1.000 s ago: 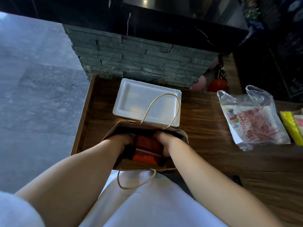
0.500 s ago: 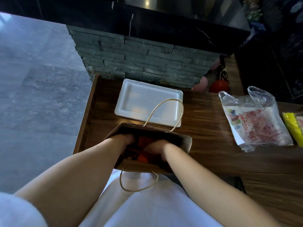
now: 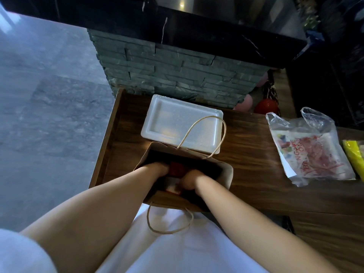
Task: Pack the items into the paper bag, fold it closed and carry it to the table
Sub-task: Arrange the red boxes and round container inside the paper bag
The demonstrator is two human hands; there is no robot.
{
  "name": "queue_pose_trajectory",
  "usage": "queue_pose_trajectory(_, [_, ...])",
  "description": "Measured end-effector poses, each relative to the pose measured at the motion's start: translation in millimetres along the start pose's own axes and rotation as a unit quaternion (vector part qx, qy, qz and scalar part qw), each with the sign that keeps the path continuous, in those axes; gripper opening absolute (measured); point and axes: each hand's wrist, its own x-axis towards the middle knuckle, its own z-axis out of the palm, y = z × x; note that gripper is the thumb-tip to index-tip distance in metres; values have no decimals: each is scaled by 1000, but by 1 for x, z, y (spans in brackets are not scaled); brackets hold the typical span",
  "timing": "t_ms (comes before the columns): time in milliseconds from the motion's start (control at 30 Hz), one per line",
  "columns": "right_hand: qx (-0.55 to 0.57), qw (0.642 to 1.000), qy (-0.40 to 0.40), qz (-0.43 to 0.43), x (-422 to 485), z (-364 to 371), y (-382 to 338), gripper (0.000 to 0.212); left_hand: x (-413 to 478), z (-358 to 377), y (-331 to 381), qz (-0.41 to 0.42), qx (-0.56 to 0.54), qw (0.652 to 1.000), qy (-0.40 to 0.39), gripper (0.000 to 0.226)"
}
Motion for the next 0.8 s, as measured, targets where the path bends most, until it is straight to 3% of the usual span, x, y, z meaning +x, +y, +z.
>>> queue_pose_trajectory(133, [12,999,-21,26,-3,-3,10,43,-2,-3,1,16,-7,1000,-24,38])
queue_pose_trajectory(300, [172,983,13,69,-6,4,16,37,-8,-5,6,19,5,999,-39,36])
queue_pose_trajectory(433, [416,901,-75,99,-10,-4,18,10,-7,-3,7,-9,-8,998,-64,34])
queue_pose_trajectory(500, [447,887,-76,90,-13,-6,18,16,-6,-6,4,-22,-12,997,-75,35])
queue_pose_trajectory(600, [409,911,-27,47,-15,-5,16,40,0,-10,-5,-38,-19,993,-113,40])
queue_pose_trajectory(700, [314,949,3,5,-15,-1,9,41,7,-13,-15,-49,-53,990,-122,31])
queue_pose_trajectory(800, [187,982,0,26,-13,3,4,45,6,-13,-18,-48,-79,990,-111,26])
